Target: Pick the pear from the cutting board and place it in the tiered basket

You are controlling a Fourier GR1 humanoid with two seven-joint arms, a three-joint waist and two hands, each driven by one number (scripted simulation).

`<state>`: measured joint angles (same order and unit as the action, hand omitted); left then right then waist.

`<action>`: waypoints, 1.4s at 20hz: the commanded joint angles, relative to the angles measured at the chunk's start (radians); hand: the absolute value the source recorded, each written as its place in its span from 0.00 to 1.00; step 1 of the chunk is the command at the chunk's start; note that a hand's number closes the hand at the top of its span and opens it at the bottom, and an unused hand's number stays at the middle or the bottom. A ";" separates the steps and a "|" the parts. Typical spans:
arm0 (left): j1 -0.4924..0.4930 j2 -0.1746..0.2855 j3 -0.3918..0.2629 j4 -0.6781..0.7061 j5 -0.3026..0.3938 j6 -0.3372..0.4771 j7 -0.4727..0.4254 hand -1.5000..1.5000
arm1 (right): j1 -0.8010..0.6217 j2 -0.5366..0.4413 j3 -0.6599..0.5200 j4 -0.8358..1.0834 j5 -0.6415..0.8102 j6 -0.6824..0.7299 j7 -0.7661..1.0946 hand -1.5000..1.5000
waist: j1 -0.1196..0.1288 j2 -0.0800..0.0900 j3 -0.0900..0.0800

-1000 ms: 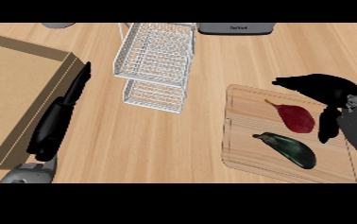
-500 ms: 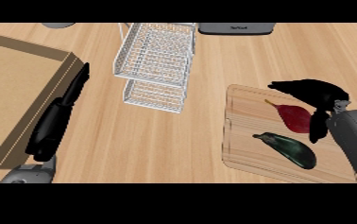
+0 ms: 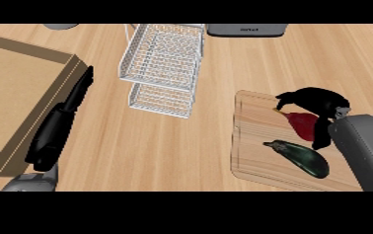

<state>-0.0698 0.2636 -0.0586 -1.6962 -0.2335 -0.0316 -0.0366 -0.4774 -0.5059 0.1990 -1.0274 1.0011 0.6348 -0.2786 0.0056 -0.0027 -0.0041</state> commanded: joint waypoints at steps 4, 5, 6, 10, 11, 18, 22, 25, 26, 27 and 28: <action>0.013 -0.014 0.019 0.037 -0.014 -0.004 -0.049 0.50 | 0.027 0.016 -0.031 0.002 -0.015 -0.095 -0.137 1.00 | -0.002 0.004 0.004; 0.053 -0.015 0.010 -0.028 -0.017 -0.012 -0.026 0.50 | 0.015 0.058 -0.010 0.008 0.013 -0.103 -0.104 1.00 | 0.002 0.003 0.004; 0.025 -0.030 -0.006 -0.029 -0.030 -0.007 0.004 0.50 | -0.018 0.029 -0.041 0.021 -0.004 -0.099 -0.145 1.00 | 0.001 0.003 0.004; 0.038 -0.033 0.017 0.019 -0.032 -0.011 -0.066 0.50 | -0.008 0.032 -0.075 -0.023 -0.009 -0.140 -0.164 1.00 | -0.002 0.003 0.004; -0.077 -0.018 0.035 0.006 -0.007 -0.040 0.059 0.50 | -0.027 0.015 -0.091 -0.036 -0.024 -0.136 -0.183 1.00 | -0.005 0.003 0.004; -0.011 -0.038 0.033 0.030 -0.039 0.000 -0.018 0.50 | 0.017 0.008 -0.281 -0.069 0.006 -0.313 0.118 1.00 | -0.027 -0.003 0.004; 0.012 -0.034 0.038 0.031 -0.028 -0.012 -0.033 0.50 | -0.017 0.051 -0.350 -0.134 0.053 -0.403 0.369 1.00 | -0.019 -0.005 0.002; 0.019 -0.054 0.000 0.014 -0.064 -0.004 -0.001 0.50 | 0.021 0.044 -0.415 -0.270 -0.036 -0.346 0.370 1.00 | -0.022 -0.005 0.003; 0.042 -0.027 0.039 -0.022 -0.031 -0.022 -0.005 0.50 | 0.016 0.035 -0.438 -0.329 -0.077 -0.288 0.380 1.00 | -0.019 -0.007 0.003; 0.010 -0.016 0.067 0.030 -0.017 -0.028 -0.027 0.50 | 0.072 0.116 -0.441 -0.372 -0.098 -0.343 0.403 1.00 | -0.028 -0.006 0.003; 0.010 -0.078 -0.004 0.029 -0.078 0.025 -0.015 0.50 | -0.032 0.096 -0.502 -0.353 -0.183 -0.254 0.404 1.00 | -0.031 -0.007 0.003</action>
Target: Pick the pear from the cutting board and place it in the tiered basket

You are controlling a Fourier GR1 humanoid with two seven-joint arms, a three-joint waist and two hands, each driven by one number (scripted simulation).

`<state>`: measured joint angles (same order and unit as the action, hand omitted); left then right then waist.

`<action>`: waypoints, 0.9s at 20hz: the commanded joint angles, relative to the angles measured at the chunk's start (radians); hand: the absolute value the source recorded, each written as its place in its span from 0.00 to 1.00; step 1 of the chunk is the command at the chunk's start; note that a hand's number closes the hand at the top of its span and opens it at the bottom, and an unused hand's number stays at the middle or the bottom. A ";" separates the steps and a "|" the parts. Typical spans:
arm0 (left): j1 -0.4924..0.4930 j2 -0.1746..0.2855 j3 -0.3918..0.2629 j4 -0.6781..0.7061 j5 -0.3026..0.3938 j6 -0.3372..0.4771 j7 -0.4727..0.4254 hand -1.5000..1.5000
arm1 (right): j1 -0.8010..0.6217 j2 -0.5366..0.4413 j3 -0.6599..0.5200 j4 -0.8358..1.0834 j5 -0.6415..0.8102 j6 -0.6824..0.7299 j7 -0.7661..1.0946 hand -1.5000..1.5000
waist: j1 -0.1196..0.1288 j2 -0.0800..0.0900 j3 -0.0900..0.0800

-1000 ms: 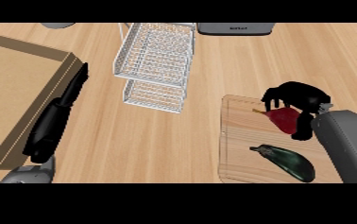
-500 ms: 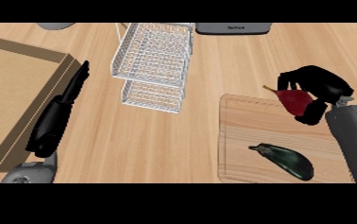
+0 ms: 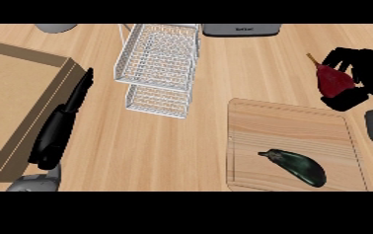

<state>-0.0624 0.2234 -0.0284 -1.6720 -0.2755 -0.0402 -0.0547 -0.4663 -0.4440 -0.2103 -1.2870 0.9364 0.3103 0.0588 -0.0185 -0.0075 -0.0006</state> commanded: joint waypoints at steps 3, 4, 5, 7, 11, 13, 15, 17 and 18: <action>0.038 0.001 0.009 0.001 0.008 -0.007 -0.030 0.50 | -0.057 0.068 -0.094 -0.258 -0.191 0.171 0.149 1.00 | 0.003 -0.003 -0.001; 0.016 0.021 0.024 -0.001 0.012 -0.022 -0.026 0.50 | -0.059 0.075 -0.105 -0.283 -0.214 0.163 0.142 1.00 | 0.006 -0.001 0.000; -0.048 -0.014 -0.007 0.022 -0.022 0.003 0.021 0.50 | -0.064 0.034 -0.097 -0.335 -0.218 0.199 0.127 1.00 | 0.001 0.001 0.000; 0.048 -0.010 -0.025 -0.042 -0.029 -0.001 -0.004 0.50 | -0.123 0.031 -0.069 -0.419 -0.218 0.251 0.201 1.00 | 0.012 -0.002 -0.001; -0.001 0.009 0.009 0.018 -0.013 -0.022 -0.053 0.50 | -0.230 0.079 -0.080 -0.473 -0.290 0.285 0.308 1.00 | 0.016 0.003 0.000; -0.071 -0.013 0.008 0.063 -0.015 -0.019 -0.001 0.50 | -0.298 0.108 -0.070 -0.455 -0.310 0.274 0.343 1.00 | 0.015 0.006 0.000; -0.006 -0.009 -0.003 -0.002 -0.014 -0.026 -0.016 0.50 | -0.429 0.111 -0.038 -0.404 -0.303 0.288 0.415 1.00 | 0.030 0.005 -0.001; -0.006 -0.019 0.004 0.010 -0.006 -0.024 -0.023 0.50 | -0.466 0.167 -0.012 -0.473 -0.329 0.311 0.513 1.00 | 0.023 0.003 -0.001; -0.035 -0.032 -0.012 -0.018 -0.030 -0.010 0.028 0.50 | -0.480 0.177 0.004 -0.420 -0.317 0.290 0.521 1.00 | 0.025 0.005 0.000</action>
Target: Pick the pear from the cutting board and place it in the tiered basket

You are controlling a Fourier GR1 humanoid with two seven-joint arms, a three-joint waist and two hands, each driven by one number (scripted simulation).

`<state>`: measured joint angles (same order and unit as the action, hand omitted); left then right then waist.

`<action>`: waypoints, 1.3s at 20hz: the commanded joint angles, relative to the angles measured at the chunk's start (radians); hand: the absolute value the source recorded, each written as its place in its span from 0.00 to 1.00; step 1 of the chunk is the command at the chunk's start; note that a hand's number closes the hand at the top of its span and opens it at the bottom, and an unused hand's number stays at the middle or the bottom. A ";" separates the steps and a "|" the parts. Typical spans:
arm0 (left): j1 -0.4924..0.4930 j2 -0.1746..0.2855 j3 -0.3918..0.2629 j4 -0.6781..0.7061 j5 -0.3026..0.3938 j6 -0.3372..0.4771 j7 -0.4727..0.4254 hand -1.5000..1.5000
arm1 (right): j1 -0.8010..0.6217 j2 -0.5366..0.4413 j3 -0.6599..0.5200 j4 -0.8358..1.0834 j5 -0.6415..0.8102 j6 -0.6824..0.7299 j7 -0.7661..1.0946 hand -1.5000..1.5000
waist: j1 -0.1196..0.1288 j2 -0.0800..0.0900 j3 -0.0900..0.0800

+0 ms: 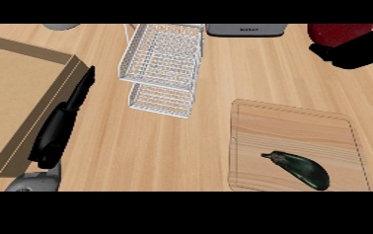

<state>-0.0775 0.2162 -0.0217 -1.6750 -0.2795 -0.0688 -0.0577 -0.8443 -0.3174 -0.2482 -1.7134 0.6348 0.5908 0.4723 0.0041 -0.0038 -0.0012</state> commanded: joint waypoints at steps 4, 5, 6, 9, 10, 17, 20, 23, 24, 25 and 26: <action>-0.029 -0.009 0.006 0.035 -0.003 -0.004 -0.013 0.50 | -0.327 0.104 0.083 0.162 0.003 0.000 0.236 1.00 | 0.009 0.003 0.000; -0.007 -0.010 -0.003 0.010 -0.012 -0.006 -0.011 0.50 | -0.331 0.127 0.069 0.158 -0.002 -0.025 0.273 1.00 | 0.007 0.002 0.000; 0.006 -0.033 -0.039 -0.009 -0.038 0.010 0.001 0.50 | -0.366 0.169 0.105 0.237 0.050 -0.096 0.268 1.00 | 0.019 0.005 0.000; -0.022 -0.020 -0.007 -0.022 -0.016 -0.005 0.025 0.50 | -0.427 0.174 0.101 0.332 0.039 -0.116 0.258 1.00 | 0.012 0.004 0.000; -0.072 -0.036 -0.006 0.084 -0.039 0.019 0.003 0.50 | -0.481 0.196 0.113 0.366 0.058 -0.140 0.284 1.00 | 0.008 0.007 0.000; -0.030 -0.035 -0.027 0.004 -0.041 0.000 0.008 0.50 | -0.596 0.307 0.115 0.695 0.091 -0.311 0.239 1.00 | 0.027 0.011 0.000; -0.032 -0.008 0.007 0.034 -0.009 -0.032 -0.029 0.50 | -0.617 0.314 0.137 0.797 0.077 -0.376 0.195 1.00 | 0.026 0.011 0.000; -0.063 -0.035 0.000 0.051 -0.027 -0.002 -0.015 0.50 | -0.649 0.316 0.174 0.936 0.031 -0.503 0.175 1.00 | 0.043 0.016 -0.001; -0.067 -0.034 -0.012 0.046 -0.038 -0.007 -0.002 0.50 | -0.633 0.316 0.159 0.976 0.063 -0.514 0.115 1.00 | 0.034 0.015 0.000; -0.035 -0.034 -0.014 0.022 -0.031 -0.014 0.001 0.50 | -0.602 0.317 0.180 0.977 0.002 -0.579 0.135 1.00 | 0.043 0.013 0.000; -0.035 -0.031 -0.018 0.028 -0.029 -0.018 -0.025 0.50 | -0.603 0.317 0.152 1.004 -0.003 -0.658 0.097 1.00 | 0.059 0.020 -0.001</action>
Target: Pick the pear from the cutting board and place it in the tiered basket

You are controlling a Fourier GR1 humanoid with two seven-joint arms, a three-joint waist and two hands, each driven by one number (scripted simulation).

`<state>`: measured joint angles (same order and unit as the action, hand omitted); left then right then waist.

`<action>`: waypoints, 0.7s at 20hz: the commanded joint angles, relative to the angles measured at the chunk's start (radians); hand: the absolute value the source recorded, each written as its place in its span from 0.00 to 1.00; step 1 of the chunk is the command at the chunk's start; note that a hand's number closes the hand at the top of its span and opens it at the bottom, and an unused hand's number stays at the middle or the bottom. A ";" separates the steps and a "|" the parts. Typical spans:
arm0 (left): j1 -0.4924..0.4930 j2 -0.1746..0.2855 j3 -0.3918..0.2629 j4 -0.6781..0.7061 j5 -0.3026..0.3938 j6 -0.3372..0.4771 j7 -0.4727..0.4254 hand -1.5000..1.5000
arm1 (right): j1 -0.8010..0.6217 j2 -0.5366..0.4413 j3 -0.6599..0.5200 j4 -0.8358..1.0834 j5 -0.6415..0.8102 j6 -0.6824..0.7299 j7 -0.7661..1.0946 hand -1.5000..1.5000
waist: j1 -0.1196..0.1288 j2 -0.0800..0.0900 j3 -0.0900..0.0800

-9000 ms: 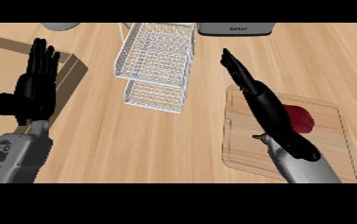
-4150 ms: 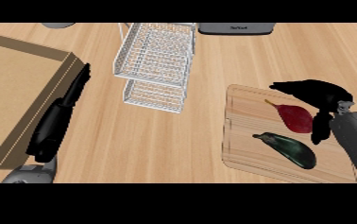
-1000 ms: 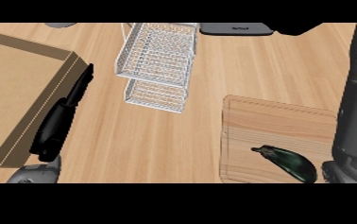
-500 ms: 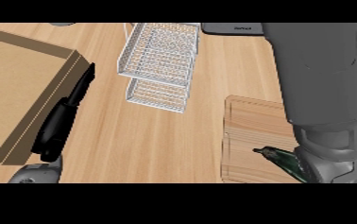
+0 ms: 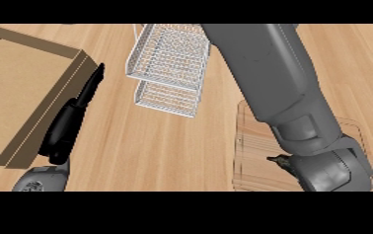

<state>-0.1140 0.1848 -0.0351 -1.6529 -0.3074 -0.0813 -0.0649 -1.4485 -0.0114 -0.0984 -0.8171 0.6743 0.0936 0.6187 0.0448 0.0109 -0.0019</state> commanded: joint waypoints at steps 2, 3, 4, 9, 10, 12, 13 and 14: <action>-0.071 -0.011 -0.019 -0.010 0.001 -0.021 0.059 0.50 | 0.007 0.011 0.005 0.159 -0.131 -0.213 -0.086 0.00 | 0.034 0.010 0.000; -0.036 0.006 -0.009 -0.037 0.015 -0.034 0.034 0.50 | 0.004 0.011 -0.024 0.191 -0.150 -0.199 -0.148 0.00 | 0.042 0.011 0.000; -0.075 -0.011 -0.010 0.038 0.000 -0.016 0.026 0.50 | -0.010 0.011 -0.004 0.213 -0.187 -0.209 -0.194 0.00 | 0.034 0.014 0.000; -0.052 -0.019 -0.022 0.053 -0.006 -0.012 -0.026 0.50 | -0.045 0.011 -0.029 0.294 -0.313 -0.324 -0.307 0.00 | 0.051 0.016 -0.001; -0.049 0.022 0.031 0.025 0.033 -0.039 -0.019 0.50 | -0.020 0.011 -0.076 0.287 -0.315 -0.297 -0.370 0.00 | 0.030 0.012 0.001; -0.048 -0.001 -0.005 0.005 0.018 -0.038 0.012 0.50 | -0.053 0.011 -0.069 0.290 -0.334 -0.432 -0.385 0.00 | 0.045 0.010 0.000; -0.049 0.008 0.004 -0.006 0.011 -0.030 0.015 0.50 | -0.047 0.011 -0.055 0.297 -0.334 -0.505 -0.395 0.00 | 0.049 0.008 0.000; -0.050 -0.008 -0.001 0.039 0.009 -0.022 -0.015 0.50 | -0.067 0.011 -0.064 0.305 -0.318 -0.552 -0.388 0.00 | 0.033 0.010 -0.001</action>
<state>-0.1667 0.1835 -0.0381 -1.6350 -0.2987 -0.1074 -0.0618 -1.4915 -0.0003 -0.1460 -0.5351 0.3762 -0.3049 0.2802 0.0865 0.0224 -0.0019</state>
